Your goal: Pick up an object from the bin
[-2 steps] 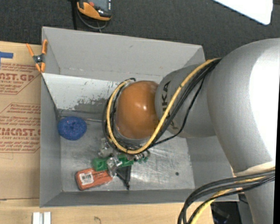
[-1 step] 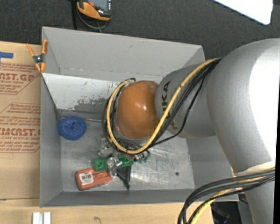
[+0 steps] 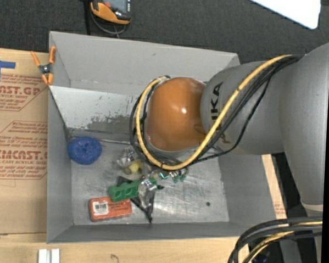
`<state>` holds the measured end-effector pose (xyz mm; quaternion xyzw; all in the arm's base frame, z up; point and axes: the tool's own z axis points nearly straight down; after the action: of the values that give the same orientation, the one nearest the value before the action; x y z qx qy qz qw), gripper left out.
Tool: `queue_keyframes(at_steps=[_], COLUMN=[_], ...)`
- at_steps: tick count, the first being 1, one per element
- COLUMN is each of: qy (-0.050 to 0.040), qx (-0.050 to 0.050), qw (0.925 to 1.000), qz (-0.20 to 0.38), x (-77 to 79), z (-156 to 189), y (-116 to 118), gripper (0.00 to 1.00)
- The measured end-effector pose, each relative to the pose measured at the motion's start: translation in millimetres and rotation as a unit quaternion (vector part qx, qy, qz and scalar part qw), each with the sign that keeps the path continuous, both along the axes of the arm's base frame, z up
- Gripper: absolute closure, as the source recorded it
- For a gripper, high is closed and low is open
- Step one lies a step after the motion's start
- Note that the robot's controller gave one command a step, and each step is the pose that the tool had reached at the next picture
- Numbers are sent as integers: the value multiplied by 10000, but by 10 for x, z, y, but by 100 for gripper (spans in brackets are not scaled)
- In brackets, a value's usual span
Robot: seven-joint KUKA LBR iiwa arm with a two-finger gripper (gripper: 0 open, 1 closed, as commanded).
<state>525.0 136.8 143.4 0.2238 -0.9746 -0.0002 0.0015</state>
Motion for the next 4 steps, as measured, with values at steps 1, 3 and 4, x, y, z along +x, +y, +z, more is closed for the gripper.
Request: queue_keyframes(at_steps=[1, 3, 4], qy=[-44, -59, -60], qx=[10, 32, 33], qw=[10000, 9868, 9869], qz=[2, 1615, 1615], x=[38, 159, 160], z=[565, -705, -705], y=[-29, -225, -225], gripper=[0, 100, 100])
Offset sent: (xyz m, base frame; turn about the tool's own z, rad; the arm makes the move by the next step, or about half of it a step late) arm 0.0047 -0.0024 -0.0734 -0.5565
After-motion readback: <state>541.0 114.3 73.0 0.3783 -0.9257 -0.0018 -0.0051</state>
